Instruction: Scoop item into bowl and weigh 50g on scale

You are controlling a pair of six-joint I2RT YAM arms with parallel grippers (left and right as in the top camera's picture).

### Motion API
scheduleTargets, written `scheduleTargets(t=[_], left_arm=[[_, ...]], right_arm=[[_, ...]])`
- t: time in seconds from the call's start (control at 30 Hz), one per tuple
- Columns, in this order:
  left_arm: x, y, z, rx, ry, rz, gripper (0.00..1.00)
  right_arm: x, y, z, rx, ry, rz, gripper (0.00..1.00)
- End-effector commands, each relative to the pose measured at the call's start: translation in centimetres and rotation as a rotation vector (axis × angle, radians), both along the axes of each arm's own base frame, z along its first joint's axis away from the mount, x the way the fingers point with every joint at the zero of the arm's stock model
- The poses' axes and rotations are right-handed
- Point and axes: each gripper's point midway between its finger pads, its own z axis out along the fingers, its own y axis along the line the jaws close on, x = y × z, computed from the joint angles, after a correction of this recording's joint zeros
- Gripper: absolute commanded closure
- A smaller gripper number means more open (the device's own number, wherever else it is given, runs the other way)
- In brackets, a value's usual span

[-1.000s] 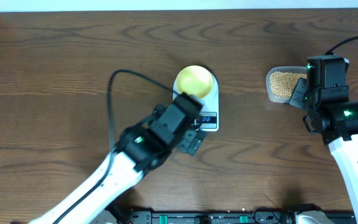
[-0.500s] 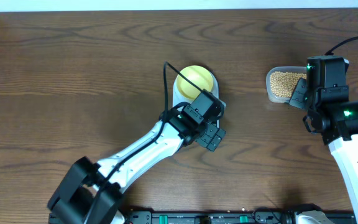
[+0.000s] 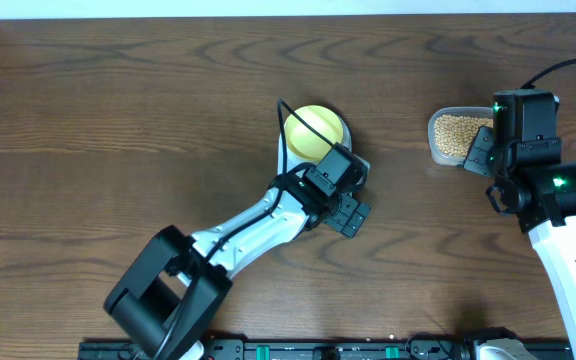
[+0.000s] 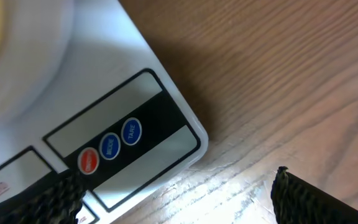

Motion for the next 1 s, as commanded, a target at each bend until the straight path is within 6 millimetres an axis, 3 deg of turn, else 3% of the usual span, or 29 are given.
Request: scheduleTargets(t=[0.0,0.33,0.53,0.67,0.8,0.87,0.97], left_arm=[[0.1,0.1,-1.3,0.017,0.026,0.012,0.02],[0.5,-0.3,-2.9,0.018,0.026,0.012,0.02],[0.6,-0.3,-2.7,0.013,0.022,0.012,0.02],[1.1,-0.7,0.2,-0.034,-0.034,0.014,0.02],[1.4,1.0,4.6,-0.02,-0.124,0.053,0.02],[0.4,2.1,5.9,-0.002,-0.119,0.057,0.02],[-2.9,5.3,8.0,0.059,-0.058,0.053,0.02]], right_arm=[[0.1,-0.1,0.8,0.003,-0.022,-0.003,0.99],[-0.1,-0.1,0.9,0.004,-0.026,-0.003,0.99],[-0.1,-0.1,1.1,0.004,-0.03,-0.003,0.99],[-0.1,-0.1,1.1,0.004,-0.03,-0.003,0.99],[-0.1,-0.1,1.1,0.004,-0.03,-0.003,0.99],[-0.1,-0.1,1.1,0.004,-0.032,-0.003,0.99],[-0.1,-0.1,1.1,0.004,-0.032,-0.003,0.99]])
